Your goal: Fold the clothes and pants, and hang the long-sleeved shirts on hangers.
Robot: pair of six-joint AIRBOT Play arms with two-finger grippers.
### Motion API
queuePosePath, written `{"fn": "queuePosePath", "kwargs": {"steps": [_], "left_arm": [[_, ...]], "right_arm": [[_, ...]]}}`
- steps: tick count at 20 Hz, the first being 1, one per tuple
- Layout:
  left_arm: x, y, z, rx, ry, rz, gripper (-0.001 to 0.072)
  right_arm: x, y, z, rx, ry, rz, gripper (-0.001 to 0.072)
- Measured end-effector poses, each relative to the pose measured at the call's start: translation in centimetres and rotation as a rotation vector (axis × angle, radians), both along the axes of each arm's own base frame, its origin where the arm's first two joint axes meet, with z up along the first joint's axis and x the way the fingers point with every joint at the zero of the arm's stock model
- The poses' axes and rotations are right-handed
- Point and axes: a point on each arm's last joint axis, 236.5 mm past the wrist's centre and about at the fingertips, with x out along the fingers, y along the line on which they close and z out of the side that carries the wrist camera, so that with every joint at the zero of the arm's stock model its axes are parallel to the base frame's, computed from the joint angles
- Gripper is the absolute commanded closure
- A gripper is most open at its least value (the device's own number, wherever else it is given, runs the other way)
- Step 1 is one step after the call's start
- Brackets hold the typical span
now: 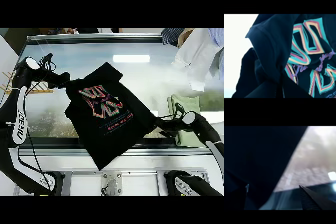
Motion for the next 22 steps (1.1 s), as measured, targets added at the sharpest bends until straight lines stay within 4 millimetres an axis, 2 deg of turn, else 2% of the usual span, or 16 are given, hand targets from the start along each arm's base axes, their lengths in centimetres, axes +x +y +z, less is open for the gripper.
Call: {"fn": "queuePosePath", "kwargs": {"steps": [3,5,6,7,8,11,14,17,18,20,22], "left_arm": [[-0.6,0.0,-0.9,-0.002,0.027,0.000,0.0692],[-0.8,0.2,-1.1,-0.002,0.033,0.003,0.0692],[-0.9,0.4,-1.0,-0.001,0.031,0.003,0.0692],[-1.0,0.7,-0.6,0.002,0.025,-0.002,0.0692],[-1.1,1.1,0.0,0.006,0.014,-0.006,0.0692],[-2.7,2.9,2.3,0.030,-0.003,-0.026,0.0692],[-6.4,4.1,4.4,0.056,-0.003,-0.024,0.0692],[-12.1,3.0,4.4,0.056,0.045,-0.050,0.0692],[-13.8,2.5,4.1,0.058,0.057,-0.062,0.0692],[-15.4,1.8,3.6,0.073,0.034,-0.069,0.0692],[-14.9,2.3,3.5,0.104,-0.031,-0.043,0.0692]], "right_arm": [[1.0,2.8,-1.2,0.051,-0.031,-0.015,0.0025],[1.6,4.2,-1.7,0.071,-0.049,-0.007,0.0371],[2.0,4.6,-1.8,0.071,-0.060,0.006,0.0675],[2.5,4.7,-1.7,0.062,-0.077,0.033,0.0699],[3.9,4.7,-0.8,0.062,-0.121,0.045,0.0700],[9.6,2.8,3.7,0.035,-0.254,0.071,0.0701],[16.6,-1.0,9.9,-0.058,-0.374,0.107,0.0700],[23.0,-3.4,15.6,-0.154,-0.476,0.146,0.0700],[24.9,-3.6,17.2,-0.171,-0.507,0.153,0.0700],[27.7,-3.2,18.8,-0.184,-0.543,0.161,0.0699],[29.4,-2.3,19.5,-0.186,-0.567,0.175,0.0685]]}}
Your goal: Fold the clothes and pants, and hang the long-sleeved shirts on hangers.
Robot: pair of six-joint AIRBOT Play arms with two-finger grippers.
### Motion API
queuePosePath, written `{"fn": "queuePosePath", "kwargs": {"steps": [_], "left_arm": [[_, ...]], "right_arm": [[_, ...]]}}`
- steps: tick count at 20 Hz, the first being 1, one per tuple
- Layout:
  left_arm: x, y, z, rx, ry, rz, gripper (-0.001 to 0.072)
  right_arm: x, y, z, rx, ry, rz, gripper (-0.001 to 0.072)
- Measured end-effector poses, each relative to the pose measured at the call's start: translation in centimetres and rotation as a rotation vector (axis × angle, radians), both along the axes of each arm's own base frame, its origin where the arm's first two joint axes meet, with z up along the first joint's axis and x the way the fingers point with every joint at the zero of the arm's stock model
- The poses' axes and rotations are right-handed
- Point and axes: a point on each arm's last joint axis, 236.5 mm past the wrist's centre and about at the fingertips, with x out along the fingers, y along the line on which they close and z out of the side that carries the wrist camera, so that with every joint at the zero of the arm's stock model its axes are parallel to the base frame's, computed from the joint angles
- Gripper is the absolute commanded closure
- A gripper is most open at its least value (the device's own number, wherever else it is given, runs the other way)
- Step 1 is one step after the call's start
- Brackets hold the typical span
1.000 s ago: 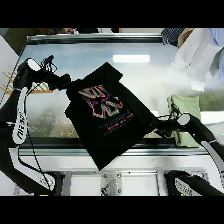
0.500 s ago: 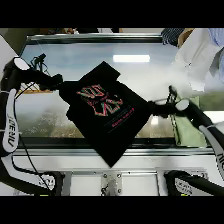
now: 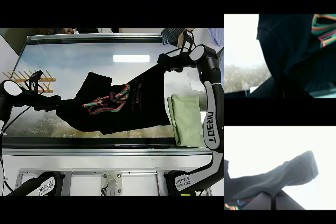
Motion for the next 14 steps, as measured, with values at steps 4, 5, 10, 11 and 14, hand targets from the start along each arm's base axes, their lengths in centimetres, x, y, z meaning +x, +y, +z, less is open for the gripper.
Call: {"fn": "queuePosePath", "kwargs": {"steps": [4,5,10,11,14], "left_arm": [[4.4,2.1,0.5,0.045,-0.126,0.061,0.0451],[5.4,2.6,0.5,0.050,-0.139,0.072,0.0103],[7.8,6.4,1.1,0.038,-0.110,0.177,0.0036],[7.2,7.3,0.9,0.034,-0.090,0.205,0.0037],[3.4,9.1,-1.0,0.013,-0.010,0.294,0.0036]], "right_arm": [[1.3,1.3,0.4,0.002,-0.017,0.017,0.0007],[1.4,1.5,0.6,0.006,-0.021,0.020,-0.0001],[0.6,0.6,4.4,0.000,-0.081,0.032,0.0000],[-0.1,0.3,5.3,-0.020,-0.091,0.047,-0.0001],[-3.0,-0.1,7.5,-0.078,-0.082,0.098,-0.0001]]}}
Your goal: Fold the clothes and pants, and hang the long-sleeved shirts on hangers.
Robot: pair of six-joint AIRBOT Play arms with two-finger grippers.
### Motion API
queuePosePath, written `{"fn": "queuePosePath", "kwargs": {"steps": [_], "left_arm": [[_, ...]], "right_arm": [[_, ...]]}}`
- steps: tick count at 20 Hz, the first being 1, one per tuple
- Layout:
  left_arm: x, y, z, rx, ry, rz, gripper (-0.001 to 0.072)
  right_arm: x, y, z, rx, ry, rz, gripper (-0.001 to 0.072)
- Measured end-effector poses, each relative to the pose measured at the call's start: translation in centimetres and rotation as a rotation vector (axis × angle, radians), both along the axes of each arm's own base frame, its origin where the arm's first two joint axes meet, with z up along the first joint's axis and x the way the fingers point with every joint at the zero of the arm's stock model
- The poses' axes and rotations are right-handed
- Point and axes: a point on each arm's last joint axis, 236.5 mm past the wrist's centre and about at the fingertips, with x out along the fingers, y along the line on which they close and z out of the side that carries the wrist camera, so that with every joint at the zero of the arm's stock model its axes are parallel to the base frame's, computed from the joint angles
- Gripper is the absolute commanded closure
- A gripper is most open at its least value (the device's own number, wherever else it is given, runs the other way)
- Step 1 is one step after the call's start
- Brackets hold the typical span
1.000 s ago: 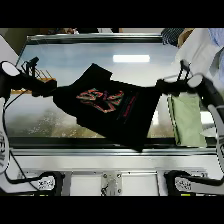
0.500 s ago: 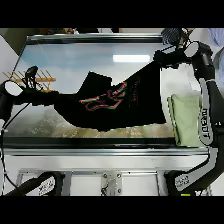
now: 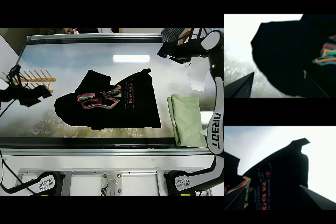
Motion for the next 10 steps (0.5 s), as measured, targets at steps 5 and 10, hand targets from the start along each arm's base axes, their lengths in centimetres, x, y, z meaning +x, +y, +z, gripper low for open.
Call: {"fn": "queuePosePath", "kwargs": {"steps": [5,10], "left_arm": [[-7.1,-1.5,-6.1,-0.099,0.121,0.157,0.0037],[-8.4,-7.0,-10.5,-0.253,0.136,0.247,0.0037]], "right_arm": [[-4.4,1.1,1.6,-0.039,0.021,0.056,-0.0001],[-6.9,2.3,1.8,-0.049,0.034,0.088,-0.0001]]}}
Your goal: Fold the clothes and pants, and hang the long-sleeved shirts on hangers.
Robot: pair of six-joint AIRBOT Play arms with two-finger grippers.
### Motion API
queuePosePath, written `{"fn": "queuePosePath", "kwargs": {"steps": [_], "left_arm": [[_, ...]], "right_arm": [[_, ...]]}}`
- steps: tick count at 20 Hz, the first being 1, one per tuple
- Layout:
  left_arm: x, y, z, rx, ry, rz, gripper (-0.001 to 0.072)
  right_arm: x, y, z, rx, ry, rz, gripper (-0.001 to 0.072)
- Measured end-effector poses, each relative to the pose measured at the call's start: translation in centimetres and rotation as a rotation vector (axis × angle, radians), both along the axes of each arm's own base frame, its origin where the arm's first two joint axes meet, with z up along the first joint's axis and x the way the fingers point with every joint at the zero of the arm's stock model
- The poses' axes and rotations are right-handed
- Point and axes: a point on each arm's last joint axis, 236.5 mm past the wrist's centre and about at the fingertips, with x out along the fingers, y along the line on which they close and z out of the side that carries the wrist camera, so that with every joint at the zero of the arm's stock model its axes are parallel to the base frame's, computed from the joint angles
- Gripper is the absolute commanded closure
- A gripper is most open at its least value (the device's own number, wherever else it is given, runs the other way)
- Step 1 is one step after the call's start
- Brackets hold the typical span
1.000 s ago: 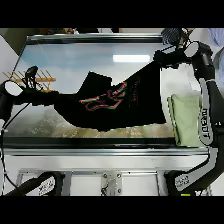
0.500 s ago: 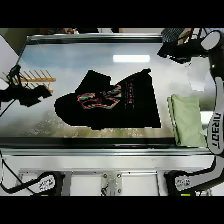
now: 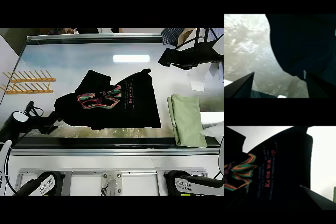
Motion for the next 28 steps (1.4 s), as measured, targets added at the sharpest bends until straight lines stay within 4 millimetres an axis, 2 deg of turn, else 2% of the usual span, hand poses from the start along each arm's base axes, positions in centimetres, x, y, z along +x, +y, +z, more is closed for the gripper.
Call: {"fn": "queuePosePath", "kwargs": {"steps": [6,10,14,17,19,22,25,26,28], "left_arm": [[1.6,-5.6,-2.9,-0.088,0.051,-0.029,0.0042],[2.8,-6.7,-3.8,-0.085,0.064,-0.051,0.0696],[4.1,-6.2,-2.9,-0.072,0.024,-0.056,0.0693],[4.8,-5.2,-0.7,-0.052,-0.041,-0.077,0.0693],[4.4,-4.4,0.8,-0.026,-0.069,-0.118,0.0693],[3.1,-3.6,2.7,0.023,-0.092,-0.207,0.0693],[1.9,-3.0,3.9,0.073,-0.106,-0.277,0.0693],[1.6,-2.8,4.3,0.092,-0.111,-0.295,0.0692],[1.2,-2.4,4.8,0.120,-0.119,-0.320,0.0693]], "right_arm": [[-1.4,0.2,0.8,-0.005,-0.008,0.008,-0.0001],[-2.2,-0.2,1.3,-0.023,-0.010,0.005,-0.0001],[-4.0,-1.7,-0.3,-0.058,0.050,-0.016,-0.0001],[-6.8,-4.2,-3.9,-0.065,0.158,-0.082,-0.0001],[-9.7,-6.2,-7.8,-0.048,0.276,-0.167,-0.0001],[-15.1,-7.8,-15.4,-0.001,0.489,-0.304,-0.0001],[-19.7,-7.2,-22.1,0.077,0.650,-0.419,-0.0001],[-20.8,-6.4,-24.0,0.123,0.684,-0.455,-0.0001],[-21.6,-4.8,-26.7,0.228,0.701,-0.522,-0.0001]]}}
